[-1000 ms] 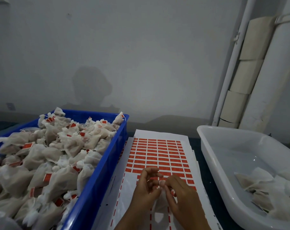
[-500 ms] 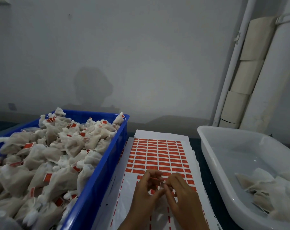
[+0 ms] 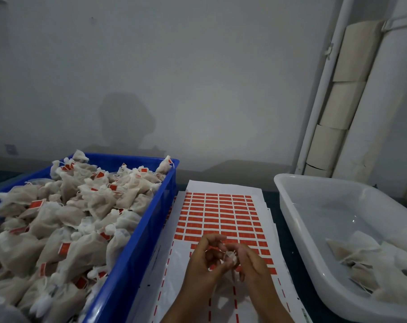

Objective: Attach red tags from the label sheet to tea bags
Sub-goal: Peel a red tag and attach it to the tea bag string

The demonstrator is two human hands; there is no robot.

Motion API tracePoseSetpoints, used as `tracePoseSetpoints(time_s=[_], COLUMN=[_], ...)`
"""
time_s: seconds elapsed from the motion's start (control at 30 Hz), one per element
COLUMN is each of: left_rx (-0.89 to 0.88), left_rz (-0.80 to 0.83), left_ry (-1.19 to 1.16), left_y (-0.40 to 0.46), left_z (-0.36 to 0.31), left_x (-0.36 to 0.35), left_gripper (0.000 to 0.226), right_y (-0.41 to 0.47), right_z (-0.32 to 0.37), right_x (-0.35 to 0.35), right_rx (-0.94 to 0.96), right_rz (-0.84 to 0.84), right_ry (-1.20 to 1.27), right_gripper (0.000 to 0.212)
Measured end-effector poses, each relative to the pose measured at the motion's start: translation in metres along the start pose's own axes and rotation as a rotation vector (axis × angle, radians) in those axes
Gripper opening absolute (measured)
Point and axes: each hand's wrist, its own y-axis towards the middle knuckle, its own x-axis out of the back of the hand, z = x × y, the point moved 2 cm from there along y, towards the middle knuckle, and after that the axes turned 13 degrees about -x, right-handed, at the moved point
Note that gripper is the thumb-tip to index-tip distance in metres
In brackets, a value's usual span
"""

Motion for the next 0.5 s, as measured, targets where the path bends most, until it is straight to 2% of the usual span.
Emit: tracePoseSetpoints(time_s=[0.17, 0.37, 0.5], left_rx=[-0.019, -0.031, -0.016], left_rz=[-0.018, -0.038, -0.064], left_ry=[0.010, 0.061, 0.118], left_y=[-0.0004, -0.0006, 0.0005], left_z=[-0.0011, 0.0015, 0.0038], left_x=[0.0015, 0.0008, 0.0019], left_gripper=[0.044, 0.041, 0.039], right_y=[0.0003, 0.0007, 0.0000], right_z=[-0.0053, -0.0058, -0.0051], right_x=[0.0007, -0.0006, -0.0016], right_rx=[-0.018, 0.046, 0.138], right_rz=[-0.025, -0.074, -0.131], right_ry=[0.013, -0.015, -0.171], right_gripper=[0.011, 0.014, 0.015])
